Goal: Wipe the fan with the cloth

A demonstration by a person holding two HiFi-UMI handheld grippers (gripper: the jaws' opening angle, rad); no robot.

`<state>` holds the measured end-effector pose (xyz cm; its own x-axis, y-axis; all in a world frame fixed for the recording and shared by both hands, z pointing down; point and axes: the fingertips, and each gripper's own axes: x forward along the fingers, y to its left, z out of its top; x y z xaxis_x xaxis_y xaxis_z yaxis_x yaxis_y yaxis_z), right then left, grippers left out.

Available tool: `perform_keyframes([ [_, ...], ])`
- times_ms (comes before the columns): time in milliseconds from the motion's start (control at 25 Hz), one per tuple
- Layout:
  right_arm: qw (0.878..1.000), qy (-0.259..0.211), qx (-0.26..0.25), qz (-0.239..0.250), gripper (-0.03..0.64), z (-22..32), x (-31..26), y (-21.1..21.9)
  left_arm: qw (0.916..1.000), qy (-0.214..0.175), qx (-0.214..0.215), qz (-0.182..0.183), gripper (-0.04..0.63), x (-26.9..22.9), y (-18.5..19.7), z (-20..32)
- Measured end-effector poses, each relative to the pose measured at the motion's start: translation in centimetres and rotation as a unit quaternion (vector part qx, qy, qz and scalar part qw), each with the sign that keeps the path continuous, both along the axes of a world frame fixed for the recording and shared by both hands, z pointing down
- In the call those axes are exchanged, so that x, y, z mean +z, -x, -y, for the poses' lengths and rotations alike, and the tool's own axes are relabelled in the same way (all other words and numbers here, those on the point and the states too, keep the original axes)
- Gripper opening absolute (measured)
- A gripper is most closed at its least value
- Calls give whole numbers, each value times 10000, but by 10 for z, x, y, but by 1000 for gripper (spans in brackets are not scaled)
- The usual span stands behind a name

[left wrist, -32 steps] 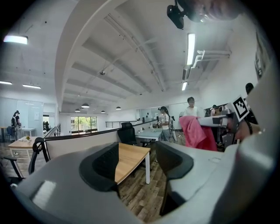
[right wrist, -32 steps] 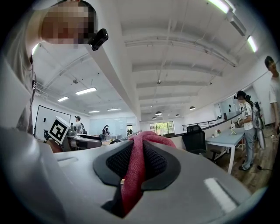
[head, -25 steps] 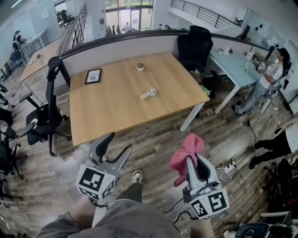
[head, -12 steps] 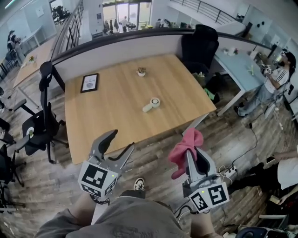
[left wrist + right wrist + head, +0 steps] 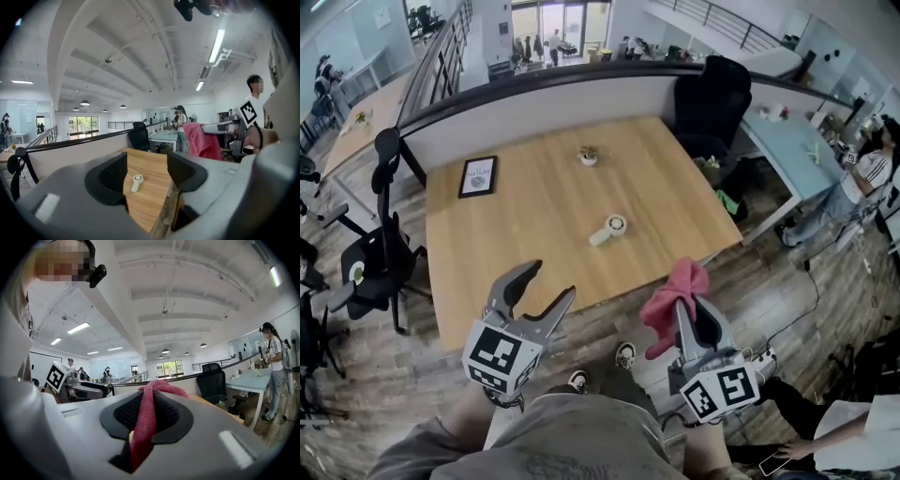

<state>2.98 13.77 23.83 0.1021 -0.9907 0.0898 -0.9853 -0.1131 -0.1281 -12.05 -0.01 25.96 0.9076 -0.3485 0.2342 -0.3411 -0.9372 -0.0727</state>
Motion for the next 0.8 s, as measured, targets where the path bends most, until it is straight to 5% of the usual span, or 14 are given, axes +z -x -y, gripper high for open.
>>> perform_keyframes([
  [440, 9985, 83, -522, 103, 63, 81, 17, -88, 9989, 22, -457, 84, 265, 9, -77, 61],
  [800, 9905, 215, -1342, 183, 63, 152, 25, -161, 9919, 53, -1246, 231, 265, 14, -137, 106],
])
